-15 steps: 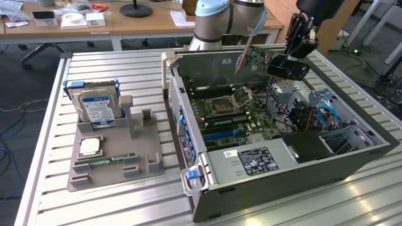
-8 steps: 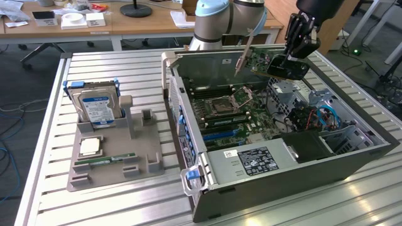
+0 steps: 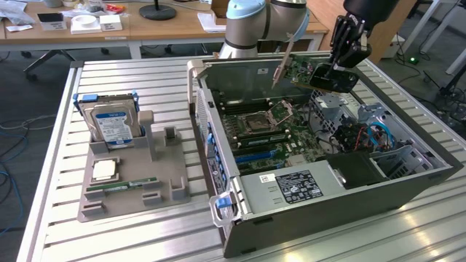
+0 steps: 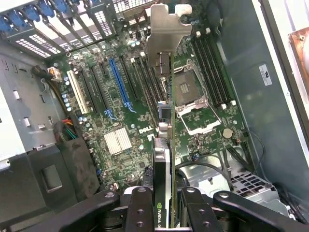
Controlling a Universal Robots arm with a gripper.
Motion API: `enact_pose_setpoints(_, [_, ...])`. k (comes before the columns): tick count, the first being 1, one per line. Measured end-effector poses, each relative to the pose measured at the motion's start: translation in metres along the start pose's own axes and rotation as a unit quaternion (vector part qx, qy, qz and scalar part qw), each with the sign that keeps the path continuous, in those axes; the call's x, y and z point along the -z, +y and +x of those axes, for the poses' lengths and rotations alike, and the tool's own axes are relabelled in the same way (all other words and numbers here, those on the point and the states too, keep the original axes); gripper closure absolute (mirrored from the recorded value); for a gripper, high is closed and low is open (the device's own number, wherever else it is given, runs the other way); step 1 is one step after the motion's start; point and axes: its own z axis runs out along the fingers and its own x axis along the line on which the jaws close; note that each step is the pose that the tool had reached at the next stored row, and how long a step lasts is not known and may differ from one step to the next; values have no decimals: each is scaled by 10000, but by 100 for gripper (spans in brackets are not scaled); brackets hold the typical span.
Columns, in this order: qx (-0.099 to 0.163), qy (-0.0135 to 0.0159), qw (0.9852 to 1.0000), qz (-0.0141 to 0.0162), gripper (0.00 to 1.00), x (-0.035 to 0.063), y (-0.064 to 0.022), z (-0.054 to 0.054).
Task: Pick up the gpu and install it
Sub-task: 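Insert the gpu into the slot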
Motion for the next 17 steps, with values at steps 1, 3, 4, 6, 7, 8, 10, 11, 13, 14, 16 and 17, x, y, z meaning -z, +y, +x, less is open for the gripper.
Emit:
enact_pose_setpoints(1, [11,1,10000,0,73,0,0,0])
enact_pose_setpoints(3, [102,5,9999,-3,73,-2,0,0])
enact_pose_setpoints(4, [174,9,9998,-4,73,-2,0,0])
enact_pose_setpoints(6, [336,19,9994,-8,73,-2,0,0])
enact_pose_setpoints(7, [424,23,9991,-10,73,-2,0,0])
enact_pose_setpoints(8, [507,28,9987,-11,73,-2,0,0])
enact_pose_setpoints(10, [671,37,9977,-15,73,-3,0,0])
enact_pose_setpoints(11, [754,42,9971,-17,73,-3,0,0])
enact_pose_setpoints(13, [929,52,9957,-21,73,-4,0,0])
enact_pose_setpoints(14, [1015,56,9948,-23,73,-4,0,0])
enact_pose_setpoints(16, [1185,66,9929,-27,73,-5,0,0])
enact_pose_setpoints(17, [1264,70,9919,-29,73,-5,0,0])
